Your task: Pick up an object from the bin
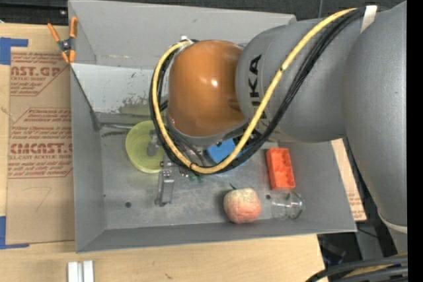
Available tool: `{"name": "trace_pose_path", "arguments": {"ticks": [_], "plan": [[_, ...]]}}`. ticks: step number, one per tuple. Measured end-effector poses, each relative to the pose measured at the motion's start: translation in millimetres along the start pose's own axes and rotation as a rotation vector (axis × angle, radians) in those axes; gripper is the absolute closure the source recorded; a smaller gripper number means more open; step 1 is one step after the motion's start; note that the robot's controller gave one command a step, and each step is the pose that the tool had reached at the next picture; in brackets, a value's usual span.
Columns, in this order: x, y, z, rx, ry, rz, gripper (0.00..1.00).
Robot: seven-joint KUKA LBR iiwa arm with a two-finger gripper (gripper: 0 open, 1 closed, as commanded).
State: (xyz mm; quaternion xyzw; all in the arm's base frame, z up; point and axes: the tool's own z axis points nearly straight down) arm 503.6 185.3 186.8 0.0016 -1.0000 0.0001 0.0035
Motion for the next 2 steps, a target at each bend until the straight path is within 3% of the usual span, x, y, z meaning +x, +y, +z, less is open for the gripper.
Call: {"name": "trace_pose_path", "arguments": {"ticks": [1, 2], "plan": [[-1.9, -1, -5, -0.002, -0.007, 0.003, 0.0], [-45.6, -19, 112, -0.003, -0.003, 0.19, 0.0]]}}
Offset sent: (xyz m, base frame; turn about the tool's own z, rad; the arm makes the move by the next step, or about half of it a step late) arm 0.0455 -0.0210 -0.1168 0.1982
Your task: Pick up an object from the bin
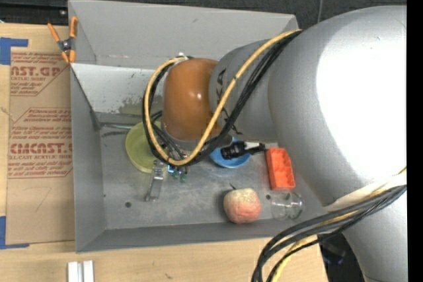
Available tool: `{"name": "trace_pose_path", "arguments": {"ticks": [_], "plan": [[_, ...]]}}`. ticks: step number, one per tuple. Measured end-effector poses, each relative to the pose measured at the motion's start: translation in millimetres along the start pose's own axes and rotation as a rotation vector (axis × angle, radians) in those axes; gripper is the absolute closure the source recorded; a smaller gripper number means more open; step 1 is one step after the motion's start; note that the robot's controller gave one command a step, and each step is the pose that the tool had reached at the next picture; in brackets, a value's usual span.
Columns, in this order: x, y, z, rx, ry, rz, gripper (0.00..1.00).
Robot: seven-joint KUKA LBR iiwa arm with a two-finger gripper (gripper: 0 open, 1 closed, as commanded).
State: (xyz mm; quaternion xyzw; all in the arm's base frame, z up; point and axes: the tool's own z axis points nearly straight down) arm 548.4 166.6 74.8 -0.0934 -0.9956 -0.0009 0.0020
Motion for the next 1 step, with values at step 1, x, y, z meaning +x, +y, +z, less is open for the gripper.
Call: {"name": "trace_pose_path", "arguments": {"ticks": [1], "plan": [[-4.0, -0.4, 14.5, -0.002, -0.002, 0.033, 0.0]]}}
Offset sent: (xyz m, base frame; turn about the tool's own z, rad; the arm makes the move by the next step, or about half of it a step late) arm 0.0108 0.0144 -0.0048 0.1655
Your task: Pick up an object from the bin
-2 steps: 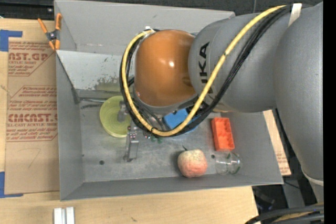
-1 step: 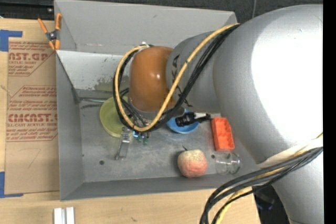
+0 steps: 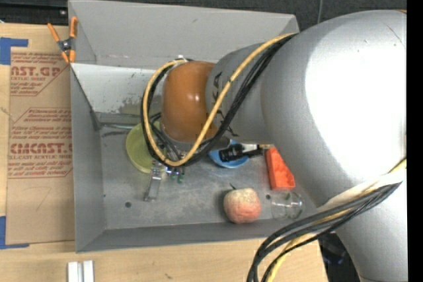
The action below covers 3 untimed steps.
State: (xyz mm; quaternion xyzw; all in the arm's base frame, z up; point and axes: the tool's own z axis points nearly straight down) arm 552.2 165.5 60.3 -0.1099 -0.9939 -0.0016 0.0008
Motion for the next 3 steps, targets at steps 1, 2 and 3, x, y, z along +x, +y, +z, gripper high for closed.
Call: {"name": "trace_pose_path", "arguments": {"ticks": [1, 2, 3], "plan": [[-3.3, 18, -10, 0.0, 0.001, 0.131, 0.0], [-23.3, 18, -10, -0.002, -0.001, 0.171, 0.0], [-18.9, 60, -9, -0.001, 0.003, 0.31, 1.0]]}}
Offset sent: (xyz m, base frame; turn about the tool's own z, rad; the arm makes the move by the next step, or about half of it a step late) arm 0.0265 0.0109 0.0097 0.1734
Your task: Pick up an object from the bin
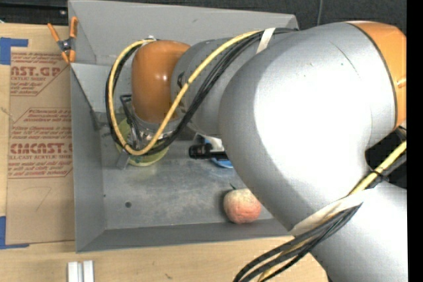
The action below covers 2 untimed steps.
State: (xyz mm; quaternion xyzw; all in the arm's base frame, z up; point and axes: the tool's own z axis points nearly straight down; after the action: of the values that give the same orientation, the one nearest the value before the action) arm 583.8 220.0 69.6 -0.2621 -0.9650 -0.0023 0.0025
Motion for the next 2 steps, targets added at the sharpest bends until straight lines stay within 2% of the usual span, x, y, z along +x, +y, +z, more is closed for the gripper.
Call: {"name": "trace_pose_path", "arguments": {"ticks": [2], "plan": [[0.7, -1.1, -2.9, 0.003, 0.003, 0.0, 1.0]]}}
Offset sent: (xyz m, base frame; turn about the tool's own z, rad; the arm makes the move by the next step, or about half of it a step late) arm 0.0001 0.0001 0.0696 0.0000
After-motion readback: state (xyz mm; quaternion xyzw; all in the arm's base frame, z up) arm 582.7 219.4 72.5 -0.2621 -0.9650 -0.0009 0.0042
